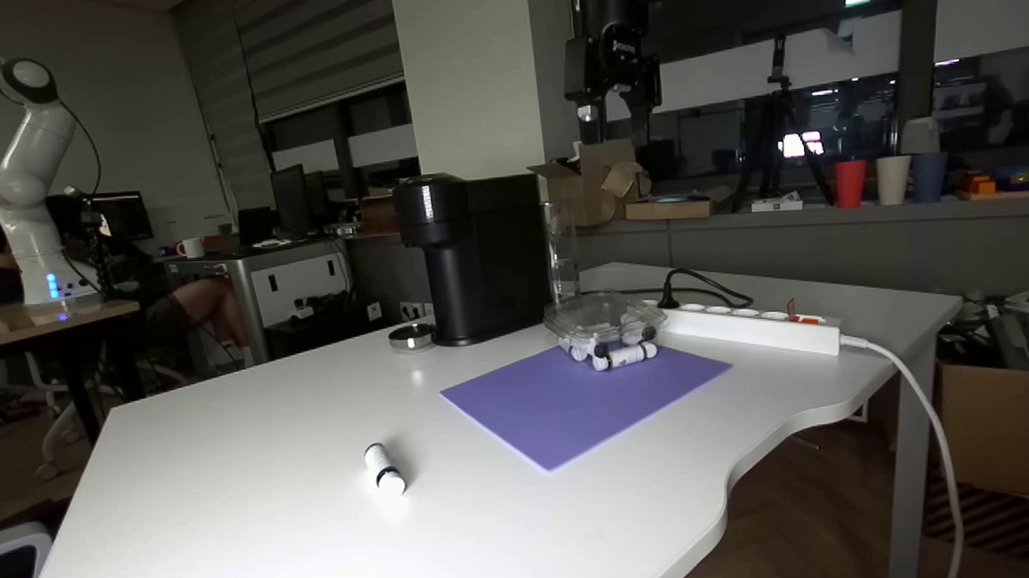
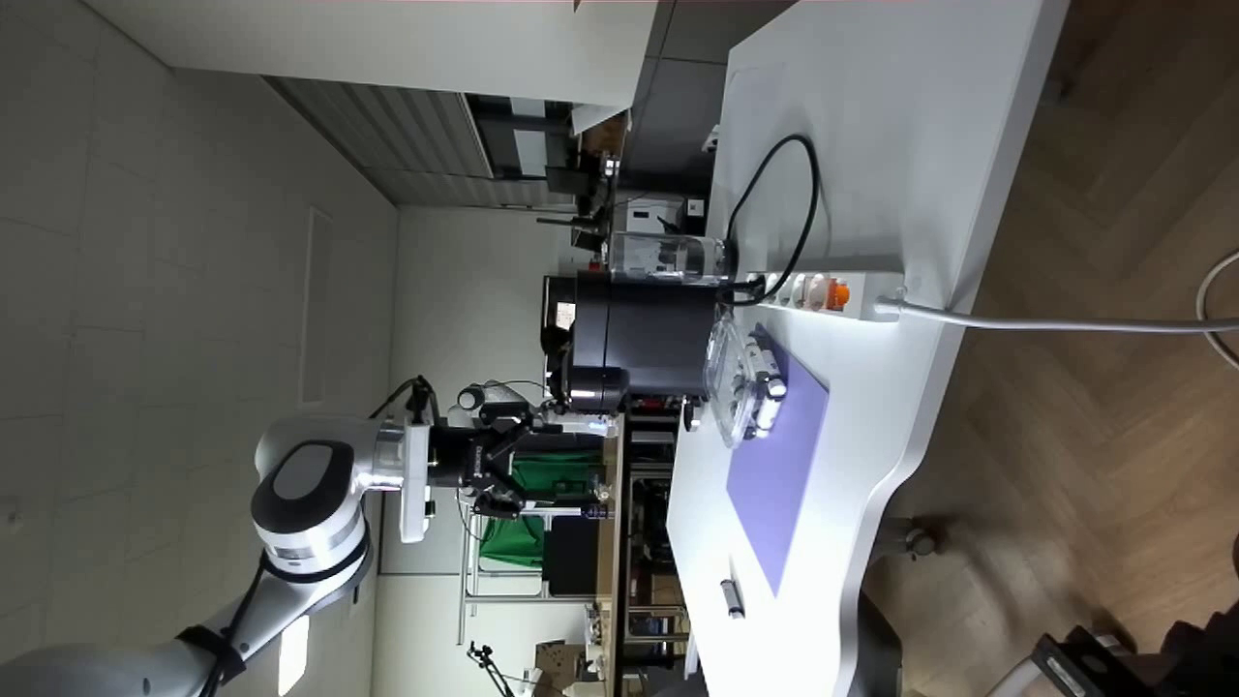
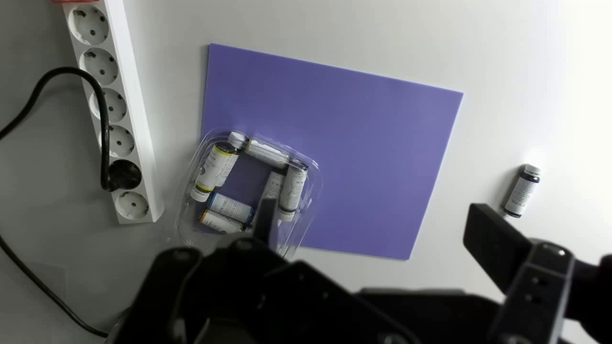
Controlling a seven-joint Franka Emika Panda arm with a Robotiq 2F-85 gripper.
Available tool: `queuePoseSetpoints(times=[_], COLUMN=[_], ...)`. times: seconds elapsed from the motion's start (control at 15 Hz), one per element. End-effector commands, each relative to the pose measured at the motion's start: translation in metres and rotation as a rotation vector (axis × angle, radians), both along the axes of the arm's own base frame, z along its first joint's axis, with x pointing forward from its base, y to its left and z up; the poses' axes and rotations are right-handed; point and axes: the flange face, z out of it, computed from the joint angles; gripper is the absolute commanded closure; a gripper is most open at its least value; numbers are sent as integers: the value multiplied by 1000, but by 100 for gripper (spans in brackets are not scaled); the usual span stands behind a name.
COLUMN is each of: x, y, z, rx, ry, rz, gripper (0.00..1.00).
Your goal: Open the container
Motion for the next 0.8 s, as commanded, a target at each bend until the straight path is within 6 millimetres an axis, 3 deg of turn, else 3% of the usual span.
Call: queuePoseSetpoints(times=[0.0,0.33,0.47,0.73], x=[0,0,13,50], y=[0,0,-15,-64], z=[1,1,-3,-18], rx=[0,0,27,80], ry=[1,1,-47,-151], rz=[0,0,32,124], gripper=[0,0,0,0])
